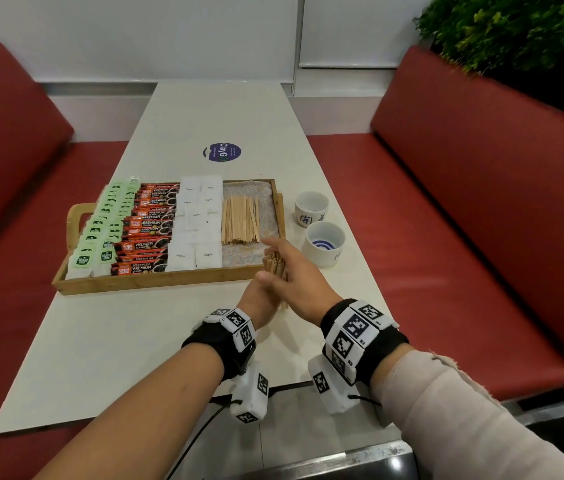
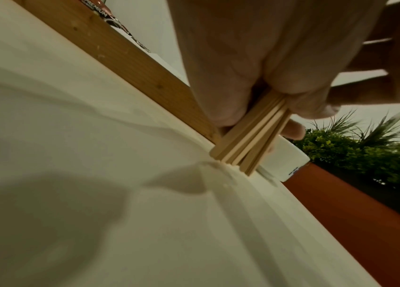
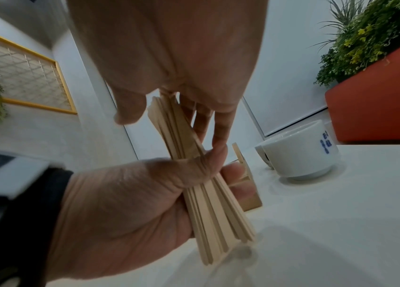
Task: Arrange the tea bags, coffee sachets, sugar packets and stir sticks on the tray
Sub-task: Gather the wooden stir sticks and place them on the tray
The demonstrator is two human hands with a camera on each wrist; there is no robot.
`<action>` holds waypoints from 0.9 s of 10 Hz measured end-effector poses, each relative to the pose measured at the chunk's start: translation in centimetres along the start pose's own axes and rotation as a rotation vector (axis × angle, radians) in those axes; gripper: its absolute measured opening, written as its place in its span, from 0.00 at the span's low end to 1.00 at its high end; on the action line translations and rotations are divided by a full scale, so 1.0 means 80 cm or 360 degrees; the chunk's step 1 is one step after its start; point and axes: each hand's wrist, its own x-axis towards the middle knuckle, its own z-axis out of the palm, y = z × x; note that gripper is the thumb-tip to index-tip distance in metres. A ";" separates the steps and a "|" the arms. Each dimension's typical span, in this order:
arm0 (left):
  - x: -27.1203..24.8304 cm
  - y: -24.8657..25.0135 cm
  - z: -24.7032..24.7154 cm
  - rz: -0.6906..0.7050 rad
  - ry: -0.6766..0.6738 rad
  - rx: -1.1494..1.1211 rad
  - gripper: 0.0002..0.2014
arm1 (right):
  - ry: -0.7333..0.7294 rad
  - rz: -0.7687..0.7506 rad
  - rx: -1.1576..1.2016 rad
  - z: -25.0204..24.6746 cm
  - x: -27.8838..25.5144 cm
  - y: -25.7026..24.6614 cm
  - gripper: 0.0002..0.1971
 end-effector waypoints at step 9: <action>0.039 -0.001 -0.037 0.0081 -0.0190 -0.0276 0.08 | 0.0364 0.0238 0.0362 0.012 0.019 -0.008 0.28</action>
